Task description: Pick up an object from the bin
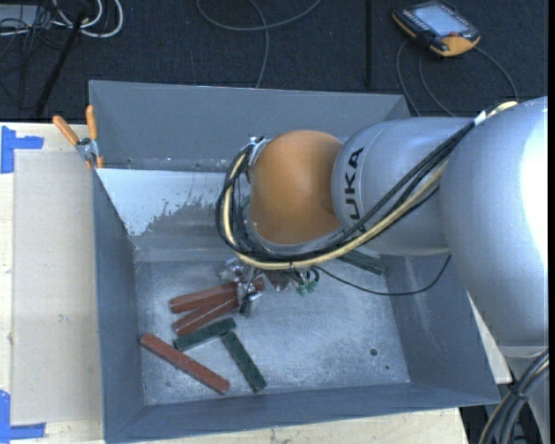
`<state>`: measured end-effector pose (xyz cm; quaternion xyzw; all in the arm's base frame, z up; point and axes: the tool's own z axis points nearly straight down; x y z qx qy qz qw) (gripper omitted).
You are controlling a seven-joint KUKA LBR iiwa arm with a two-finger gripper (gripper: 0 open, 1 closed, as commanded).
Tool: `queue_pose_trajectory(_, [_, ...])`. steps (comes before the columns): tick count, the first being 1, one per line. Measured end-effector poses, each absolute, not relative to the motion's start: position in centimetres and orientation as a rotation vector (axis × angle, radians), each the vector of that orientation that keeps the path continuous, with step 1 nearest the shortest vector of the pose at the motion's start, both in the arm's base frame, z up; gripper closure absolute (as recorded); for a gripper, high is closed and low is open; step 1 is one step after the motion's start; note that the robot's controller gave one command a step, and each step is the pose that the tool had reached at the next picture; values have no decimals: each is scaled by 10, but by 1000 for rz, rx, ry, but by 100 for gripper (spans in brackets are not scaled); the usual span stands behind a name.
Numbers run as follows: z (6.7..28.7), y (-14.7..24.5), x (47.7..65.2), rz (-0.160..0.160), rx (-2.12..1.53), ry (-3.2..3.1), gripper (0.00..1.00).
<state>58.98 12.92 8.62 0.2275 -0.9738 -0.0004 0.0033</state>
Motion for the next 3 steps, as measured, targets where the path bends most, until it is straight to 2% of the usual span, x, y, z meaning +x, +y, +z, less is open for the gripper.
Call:
queue_pose_trajectory(1, [177, 125, 559, -1, 804, -3037, 100])
queue_pose_trajectory(2, [177, 125, 559, -1, 803, -3037, 100])
queue_pose_trajectory(3, [208, 120, 541, -2, 806, -3031, 100])
